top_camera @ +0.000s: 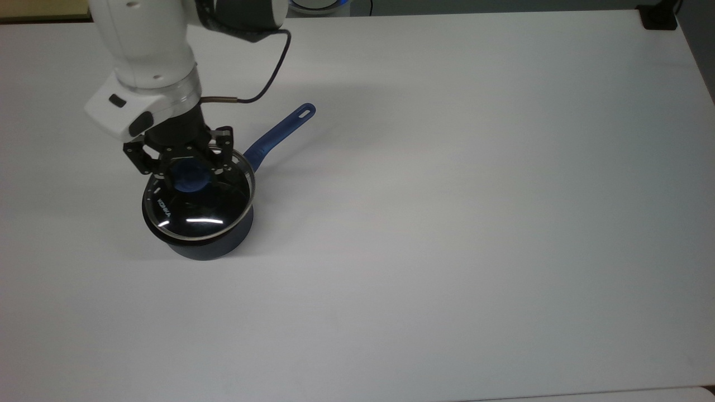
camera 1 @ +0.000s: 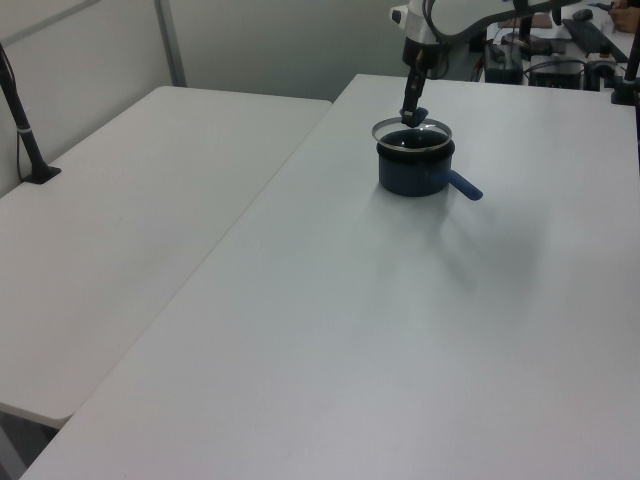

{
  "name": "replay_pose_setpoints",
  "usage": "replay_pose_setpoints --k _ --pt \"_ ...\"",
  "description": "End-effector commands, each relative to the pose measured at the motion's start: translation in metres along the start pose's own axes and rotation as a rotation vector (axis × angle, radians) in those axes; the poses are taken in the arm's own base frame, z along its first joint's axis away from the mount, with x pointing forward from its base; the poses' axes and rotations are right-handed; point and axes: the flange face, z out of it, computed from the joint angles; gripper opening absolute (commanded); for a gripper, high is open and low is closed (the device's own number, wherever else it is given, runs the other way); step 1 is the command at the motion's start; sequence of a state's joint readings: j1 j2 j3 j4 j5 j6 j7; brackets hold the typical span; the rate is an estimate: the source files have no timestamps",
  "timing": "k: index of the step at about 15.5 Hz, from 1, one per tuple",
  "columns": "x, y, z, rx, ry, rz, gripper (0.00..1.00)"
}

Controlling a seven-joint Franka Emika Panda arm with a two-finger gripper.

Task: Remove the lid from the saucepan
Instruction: 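Lift the glass lid off the saucepan and carry it aside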

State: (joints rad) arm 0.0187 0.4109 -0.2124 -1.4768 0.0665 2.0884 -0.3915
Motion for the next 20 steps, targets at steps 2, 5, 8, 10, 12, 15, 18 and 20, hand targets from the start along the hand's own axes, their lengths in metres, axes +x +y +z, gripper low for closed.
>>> replay_pose_setpoints --k 2,5,8,10,12,15,18,20 --pt "0.006 -0.051 -0.04 0.034 0.005 -0.072 0.54" --pt "0.009 -0.084 -0.056 0.049 0.003 -0.102 0.54" --pt "0.007 -0.122 -0.073 0.073 -0.002 -0.145 0.54" --pt "-0.001 -0.144 -0.089 0.09 0.01 -0.17 0.54" --pt "-0.009 -0.172 -0.096 0.114 0.009 -0.211 0.54" --pt "-0.025 -0.207 -0.095 0.124 -0.015 -0.256 0.54" --pt "-0.038 -0.247 -0.092 0.137 -0.032 -0.293 0.54" --pt "-0.051 -0.268 -0.077 0.123 -0.068 -0.326 0.54"
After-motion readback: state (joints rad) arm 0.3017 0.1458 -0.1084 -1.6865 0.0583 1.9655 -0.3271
